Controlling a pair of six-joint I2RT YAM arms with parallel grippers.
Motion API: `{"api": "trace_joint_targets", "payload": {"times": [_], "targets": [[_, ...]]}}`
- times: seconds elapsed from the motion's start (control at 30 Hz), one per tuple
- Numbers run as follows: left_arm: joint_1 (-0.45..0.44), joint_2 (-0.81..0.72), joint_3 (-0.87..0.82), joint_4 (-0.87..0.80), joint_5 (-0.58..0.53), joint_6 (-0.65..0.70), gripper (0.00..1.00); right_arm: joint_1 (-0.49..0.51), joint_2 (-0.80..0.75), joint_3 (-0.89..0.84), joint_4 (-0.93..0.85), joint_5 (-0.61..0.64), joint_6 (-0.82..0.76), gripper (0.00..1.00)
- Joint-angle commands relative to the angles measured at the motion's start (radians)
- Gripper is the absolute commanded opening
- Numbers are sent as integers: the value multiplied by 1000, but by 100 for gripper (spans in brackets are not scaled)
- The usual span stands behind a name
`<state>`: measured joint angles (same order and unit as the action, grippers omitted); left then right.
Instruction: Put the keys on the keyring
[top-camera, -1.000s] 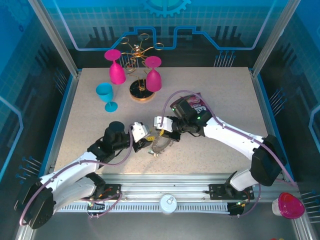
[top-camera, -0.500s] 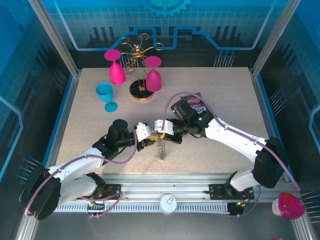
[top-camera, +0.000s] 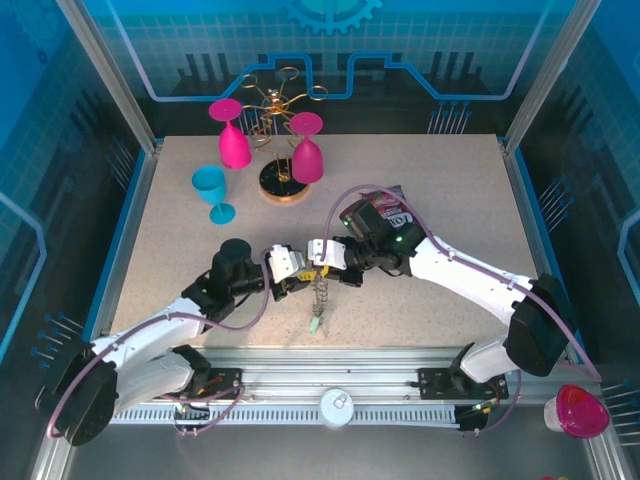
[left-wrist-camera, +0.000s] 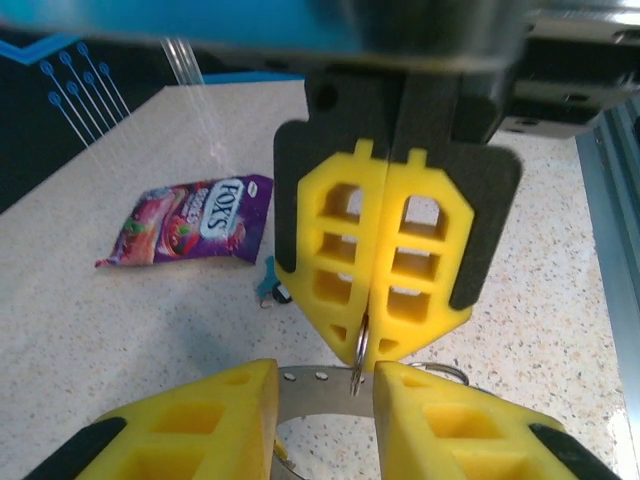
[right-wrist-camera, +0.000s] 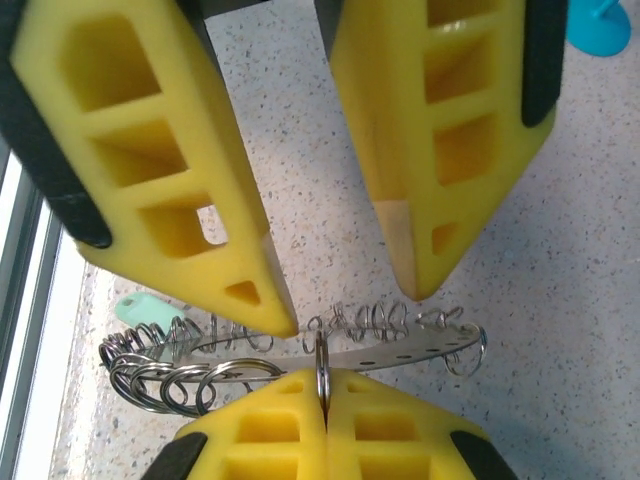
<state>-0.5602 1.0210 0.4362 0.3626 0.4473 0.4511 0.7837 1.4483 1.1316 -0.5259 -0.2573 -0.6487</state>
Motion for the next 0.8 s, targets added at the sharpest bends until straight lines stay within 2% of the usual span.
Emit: {"api": "trace_joint_targets", "payload": {"times": [0.0,0.47,0.77], "targets": [[1,-25,-24,38,0,5,30,-11,-40,-17,61,-53,26,0],[3,-16,-32,54,40,3,26,-24,-73,-71,125,-140,32,0],[3,-31,-48,39,52,8,33,-49,-79,-79,135,-85,67,0]]}}
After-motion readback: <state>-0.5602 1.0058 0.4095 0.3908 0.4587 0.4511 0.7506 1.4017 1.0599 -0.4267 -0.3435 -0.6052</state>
